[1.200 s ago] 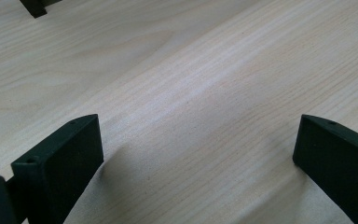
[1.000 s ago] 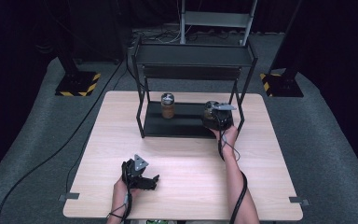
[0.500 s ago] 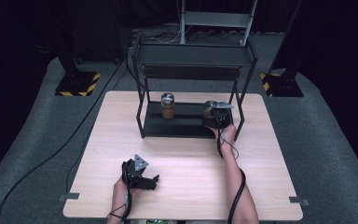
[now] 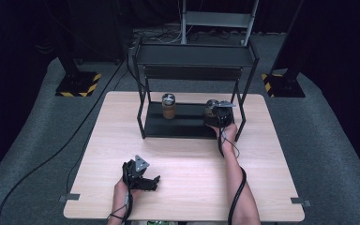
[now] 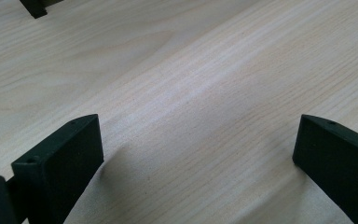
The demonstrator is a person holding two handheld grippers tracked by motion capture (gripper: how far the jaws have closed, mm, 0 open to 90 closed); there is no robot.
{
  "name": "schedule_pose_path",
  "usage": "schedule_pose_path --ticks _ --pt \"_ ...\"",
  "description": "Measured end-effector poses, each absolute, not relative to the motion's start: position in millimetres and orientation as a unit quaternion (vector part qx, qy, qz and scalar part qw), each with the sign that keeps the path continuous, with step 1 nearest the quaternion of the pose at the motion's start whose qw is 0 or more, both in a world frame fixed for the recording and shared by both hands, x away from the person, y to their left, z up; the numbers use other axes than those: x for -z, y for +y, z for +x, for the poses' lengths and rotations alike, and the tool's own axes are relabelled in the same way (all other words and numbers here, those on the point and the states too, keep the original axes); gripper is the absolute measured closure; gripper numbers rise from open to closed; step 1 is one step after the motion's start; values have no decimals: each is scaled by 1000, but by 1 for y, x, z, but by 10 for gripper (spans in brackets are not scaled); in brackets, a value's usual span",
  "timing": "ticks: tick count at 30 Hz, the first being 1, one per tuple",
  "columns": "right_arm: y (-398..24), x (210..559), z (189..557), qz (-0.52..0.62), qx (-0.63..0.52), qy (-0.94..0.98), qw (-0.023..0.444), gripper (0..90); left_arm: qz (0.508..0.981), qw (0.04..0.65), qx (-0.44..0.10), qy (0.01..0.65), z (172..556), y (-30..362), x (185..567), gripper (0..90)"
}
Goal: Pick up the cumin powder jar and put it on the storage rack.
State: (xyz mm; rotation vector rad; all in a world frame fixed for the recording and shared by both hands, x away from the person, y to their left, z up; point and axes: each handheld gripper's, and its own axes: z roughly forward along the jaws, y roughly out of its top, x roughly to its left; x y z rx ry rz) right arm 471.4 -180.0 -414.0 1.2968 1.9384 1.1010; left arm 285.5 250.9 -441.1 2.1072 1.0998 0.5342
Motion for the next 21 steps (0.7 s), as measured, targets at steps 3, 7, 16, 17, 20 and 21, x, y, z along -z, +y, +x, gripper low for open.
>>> schedule_pose_path --ticks 3,7,16,17,20,21 --pt "-180 415 474 486 -411 720 278 296 812 345 -206 424 285 251 441 10" --pt "-181 416 476 488 -413 718 275 296 812 346 -206 423 285 251 441 11" --pt "-180 418 481 496 -414 713 272 296 812 346 -205 424 286 251 441 11" --pt "-180 418 481 496 -414 713 272 296 812 346 -205 424 286 251 441 11" --pt "-179 418 482 496 -413 714 272 296 812 346 -205 424 286 251 441 11" --pt "-179 418 482 496 -413 714 272 296 812 346 -205 424 286 251 441 11"
